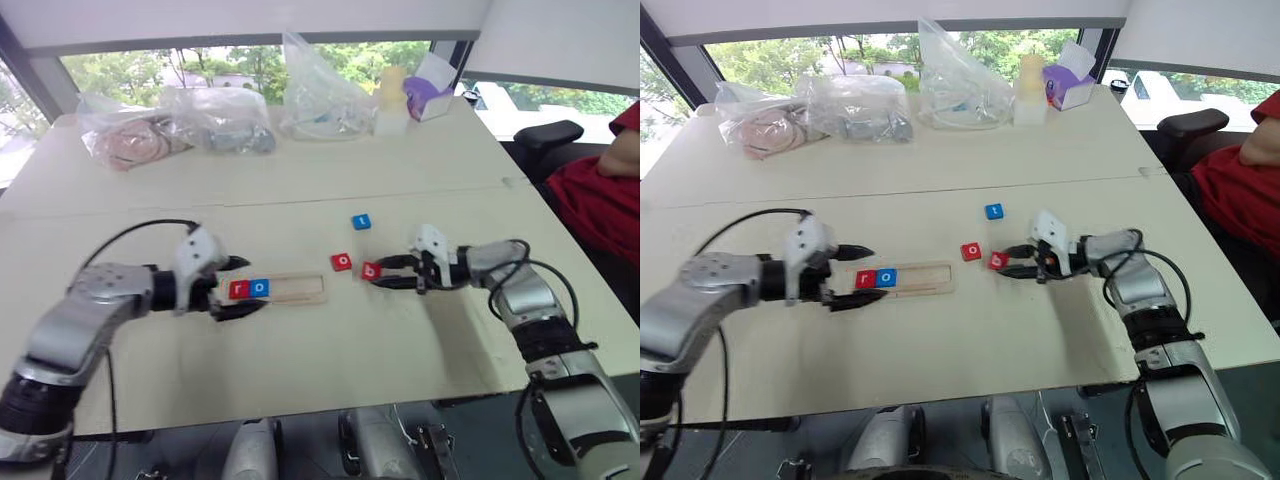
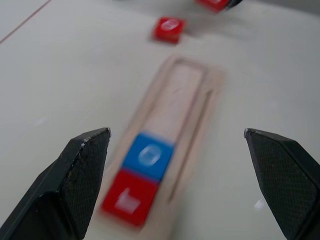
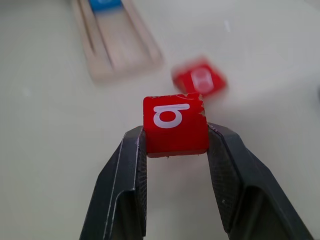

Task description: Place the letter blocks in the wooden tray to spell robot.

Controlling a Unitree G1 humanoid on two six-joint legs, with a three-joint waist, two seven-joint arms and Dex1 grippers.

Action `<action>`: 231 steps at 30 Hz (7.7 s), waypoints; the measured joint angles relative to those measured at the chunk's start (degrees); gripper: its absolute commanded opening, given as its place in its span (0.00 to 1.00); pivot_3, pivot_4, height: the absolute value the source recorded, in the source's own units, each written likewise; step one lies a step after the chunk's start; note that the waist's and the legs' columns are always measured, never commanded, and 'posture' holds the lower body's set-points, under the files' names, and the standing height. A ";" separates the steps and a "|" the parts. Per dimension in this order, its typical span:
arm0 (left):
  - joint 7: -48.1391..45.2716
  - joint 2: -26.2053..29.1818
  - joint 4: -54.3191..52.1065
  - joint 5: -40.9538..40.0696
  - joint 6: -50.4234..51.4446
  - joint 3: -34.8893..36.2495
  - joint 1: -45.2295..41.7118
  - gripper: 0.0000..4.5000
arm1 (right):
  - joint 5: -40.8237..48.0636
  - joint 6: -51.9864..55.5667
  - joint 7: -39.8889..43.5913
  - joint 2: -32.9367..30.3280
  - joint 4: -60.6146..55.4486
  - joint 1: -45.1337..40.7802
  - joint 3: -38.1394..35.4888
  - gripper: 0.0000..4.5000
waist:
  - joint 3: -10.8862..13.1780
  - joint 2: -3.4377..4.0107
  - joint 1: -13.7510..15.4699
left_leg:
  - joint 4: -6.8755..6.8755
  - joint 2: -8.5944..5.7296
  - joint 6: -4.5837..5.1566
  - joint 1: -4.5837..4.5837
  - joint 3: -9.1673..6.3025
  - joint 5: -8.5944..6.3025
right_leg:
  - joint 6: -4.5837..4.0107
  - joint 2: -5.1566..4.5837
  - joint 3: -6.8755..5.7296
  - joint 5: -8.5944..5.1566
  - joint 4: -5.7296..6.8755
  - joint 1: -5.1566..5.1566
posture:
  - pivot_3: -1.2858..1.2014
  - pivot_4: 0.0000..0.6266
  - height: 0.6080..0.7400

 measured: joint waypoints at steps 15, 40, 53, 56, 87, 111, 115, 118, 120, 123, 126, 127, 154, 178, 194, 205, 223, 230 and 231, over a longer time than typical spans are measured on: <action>-3.12 6.08 -0.98 -2.83 2.56 7.88 8.81 1.00 | -7.58 3.94 -8.87 15.89 0.49 -9.89 13.05 0.25 | 0.04 -0.02 1.85 | 0.03 -0.13 -0.09 -0.54 0.05 0.04 | -0.05 -0.33 -0.14 -0.06 -0.01 -0.41 | 0.52 0.24 1.00; -0.34 4.37 -4.09 -4.91 4.75 6.50 7.62 1.00 | -11.01 -0.52 -7.51 16.73 5.76 -8.23 15.89 0.25 | 0.04 -0.02 1.67 | 0.03 -0.06 -0.11 -0.49 0.02 0.06 | 0.00 -0.17 -0.14 -0.03 0.03 -0.41 | 0.52 0.24 1.00; -0.24 3.88 -3.59 -3.93 4.15 5.96 6.99 1.00 | -12.13 -3.12 -9.27 17.27 7.89 -8.98 15.72 1.00 | 0.03 -0.02 1.67 | 0.03 -0.06 -0.11 -0.48 0.02 0.06 | 0.01 -0.17 -0.14 -0.02 0.06 -0.41 | 0.52 0.24 1.00; -0.16 3.74 -3.58 -3.50 4.04 5.95 6.99 1.00 | -11.98 -2.90 -9.90 17.33 8.10 -9.35 15.09 1.00 | 0.04 -0.02 1.68 | 0.03 -0.06 -0.12 -0.48 0.02 0.06 | 0.01 -0.17 -0.14 -0.02 0.06 -0.41 | 0.52 0.24 1.00; 6.47 -11.67 -3.61 -1.90 0.42 -6.39 -7.11 1.00 | -5.41 46.46 -58.49 27.04 -30.49 12.33 -6.54 0.81 | -0.04 -0.14 0.84 | 0.09 -0.09 -0.18 -0.37 -0.07 0.10 | 0.01 -0.07 -0.05 -0.02 0.29 -0.33 | 0.52 0.24 1.00; 1.17 -9.95 -8.32 -0.49 0.88 -13.51 -5.64 1.00 | -2.79 71.32 -62.07 29.27 -55.67 20.15 -17.33 0.25 | -0.05 -0.15 0.26 | 0.05 -0.08 -0.18 -0.38 -0.12 0.10 | -0.11 -0.05 -0.06 -0.09 0.27 -0.39 | 0.52 0.24 1.00; 0.74 -11.14 -7.75 0.19 0.76 -15.11 -7.70 1.00 | -3.18 75.86 -64.52 32.94 -57.76 20.59 -19.02 0.48 | -0.05 -0.15 0.34 | 0.06 -0.08 -0.19 -0.39 -0.16 0.11 | -0.18 -0.04 -0.06 -0.12 0.29 -0.39 | 0.52 0.24 1.00; 0.54 -11.69 -6.66 0.49 0.47 -15.84 -8.71 1.00 | -3.23 76.17 -66.03 34.45 -58.22 21.20 -18.45 0.81 | -0.05 -0.15 0.26 | 0.04 -0.09 -0.18 -0.40 -0.13 0.10 | -0.14 -0.06 -0.05 -0.13 0.26 -0.39 | 0.52 0.24 1.00; 0.05 -11.68 -5.94 0.62 0.42 -15.92 -8.75 1.00 | -3.04 76.14 -66.26 34.24 -58.43 21.07 -17.71 0.99 | -0.05 -0.15 0.29 | 0.03 -0.10 -0.18 -0.41 -0.13 0.10 | -0.10 -0.06 -0.05 -0.10 0.23 -0.39 | 0.52 0.24 1.00; -0.74 -10.93 -4.88 0.63 0.40 -15.73 -8.71 1.00 | -2.34 73.56 -64.50 28.66 -57.87 20.61 -17.60 0.99 | -0.04 -0.15 0.47 | 0.07 -0.14 -0.18 -0.46 -0.13 0.11 | -0.17 -0.12 -0.07 -0.15 0.18 -0.39 | 0.52 0.24 1.00; -1.71 -9.72 -3.49 -0.18 0.65 -13.53 -8.78 1.00 | 0.02 63.88 -56.61 17.11 -56.20 19.40 -17.22 0.99 | -0.02 -0.13 0.33 | 0.07 -0.15 -0.18 -0.46 -0.08 0.11 | -0.18 -0.14 -0.06 -0.15 0.02 -0.33 | 0.52 0.24 1.00; -2.17 -9.14 -3.11 -0.95 0.93 -12.56 -8.78 1.00 | 1.38 59.09 -51.90 11.72 -55.10 19.15 -16.72 0.99 | 0.00 -0.13 0.32 | 0.03 -0.16 -0.18 -0.45 -0.08 0.10 | -0.18 -0.14 -0.06 -0.15 -0.06 -0.29 | 0.52 0.24 1.00; -4.45 3.16 -10.20 -7.30 4.93 0.25 2.77 1.00 | -2.44 -22.01 5.93 -4.98 13.48 4.43 1.88 0.39 | 0.08 -0.17 0.47 | 0.06 -0.08 -0.04 0.03 -0.02 0.02 | -0.17 -0.12 -0.05 -0.15 -0.21 0.25 | 0.52 0.24 1.00; -5.13 5.85 -2.13 -4.96 1.82 2.35 3.78 1.00 | -2.33 -5.72 0.72 12.92 8.00 -7.19 9.14 0.27 | 0.15 -0.14 0.43 | -0.05 -0.07 -0.05 0.33 0.60 0.02 | -0.10 -0.13 0.56 -0.21 0.20 0.03 | 0.52 0.24 1.00; 1.05 2.35 -7.58 -6.21 4.24 2.79 7.35 1.00 | -7.08 -17.91 2.99 19.33 27.58 -14.59 9.62 0.27 | 0.14 -0.15 0.28 | -0.08 -0.04 -0.05 0.37 0.58 0.02 | -0.08 -0.10 0.59 -0.18 0.29 0.01 | 0.52 0.24 1.00; 2.58 2.24 -8.10 -6.20 4.56 3.38 7.63 1.00 | -9.40 -22.23 2.16 21.23 34.03 -16.31 9.17 0.27 | 0.14 -0.15 0.21 | -0.10 -0.04 -0.06 0.40 0.60 0.02 | -0.08 -0.10 0.60 -0.18 0.31 0.01 | 0.52 0.24 1.00; 3.42 1.87 -7.95 -5.99 4.40 3.23 7.27 1.00 | -10.97 -24.18 1.45 21.71 36.66 -17.10 7.40 0.98 | 0.14 -0.15 0.23 | -0.10 -0.04 -0.06 0.40 0.60 0.02 | -0.08 -0.11 0.60 -0.18 0.31 0.00 | 0.52 0.24 1.00; 3.37 1.65 -7.71 -5.44 4.21 2.37 6.92 1.00 | -11.30 -23.26 -1.12 21.95 36.91 -17.11 6.10 0.98 | 0.14 -0.15 0.20 | -0.11 -0.04 -0.06 0.40 0.59 0.02 | -0.09 -0.11 0.61 -0.19 0.31 0.00 | 0.52 0.24 1.00; 3.37 1.58 -7.68 -5.32 4.20 2.28 6.91 1.00 | -11.49 -23.35 -1.71 22.02 37.22 -17.12 5.87 0.98 | 0.14 -0.15 0.21 | -0.10 -0.04 -0.06 0.40 0.60 0.02 | -0.09 -0.11 0.61 -0.19 0.31 0.00 | 0.52 0.24 1.00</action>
